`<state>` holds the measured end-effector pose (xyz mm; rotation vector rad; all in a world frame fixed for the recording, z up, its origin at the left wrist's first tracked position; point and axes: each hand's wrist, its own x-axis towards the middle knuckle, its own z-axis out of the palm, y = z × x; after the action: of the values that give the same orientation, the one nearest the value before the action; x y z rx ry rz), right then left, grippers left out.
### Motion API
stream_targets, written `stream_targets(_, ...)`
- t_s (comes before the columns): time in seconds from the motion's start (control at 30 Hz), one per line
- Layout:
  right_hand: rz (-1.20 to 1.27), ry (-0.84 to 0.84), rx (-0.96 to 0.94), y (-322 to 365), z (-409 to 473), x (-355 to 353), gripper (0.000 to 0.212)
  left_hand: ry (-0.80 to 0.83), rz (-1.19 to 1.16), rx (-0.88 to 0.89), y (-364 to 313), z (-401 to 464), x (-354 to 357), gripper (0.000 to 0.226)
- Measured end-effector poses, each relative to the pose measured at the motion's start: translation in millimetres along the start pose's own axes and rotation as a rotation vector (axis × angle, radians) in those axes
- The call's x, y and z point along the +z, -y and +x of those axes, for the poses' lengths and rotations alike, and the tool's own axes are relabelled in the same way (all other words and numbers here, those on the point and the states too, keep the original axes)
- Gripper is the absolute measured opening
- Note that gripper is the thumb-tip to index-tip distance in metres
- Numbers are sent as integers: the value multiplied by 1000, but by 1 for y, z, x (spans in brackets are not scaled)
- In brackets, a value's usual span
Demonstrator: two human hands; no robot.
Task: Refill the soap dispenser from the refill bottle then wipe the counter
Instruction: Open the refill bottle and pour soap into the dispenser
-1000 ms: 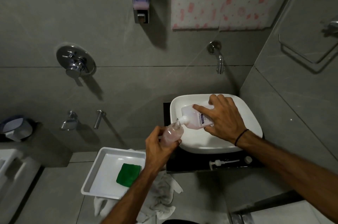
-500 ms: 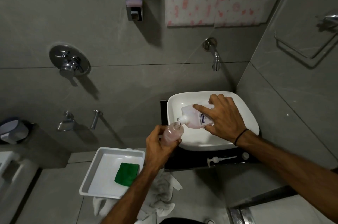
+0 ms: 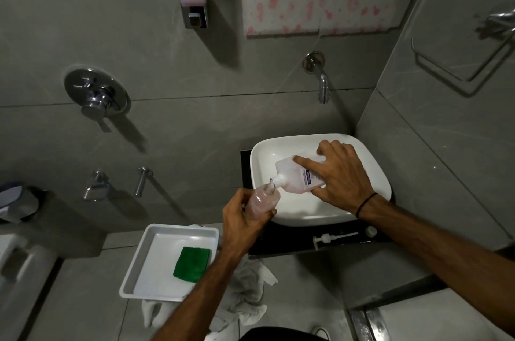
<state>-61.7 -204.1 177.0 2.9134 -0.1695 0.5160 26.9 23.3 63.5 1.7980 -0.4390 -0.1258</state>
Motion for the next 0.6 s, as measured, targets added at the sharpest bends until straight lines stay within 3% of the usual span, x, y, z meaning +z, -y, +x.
stream_targets(0.3,165,6,182,6,-29,23,77,51,-13,24,1,-4,3,51)
stream_targets(0.43,457,-5,386,16,-57,40,77,94,-14,29,12,-13,8,52)
stream_targets(0.6,783,-133,680,24,-100,63,77,150,123,54,39,-22,13,55)
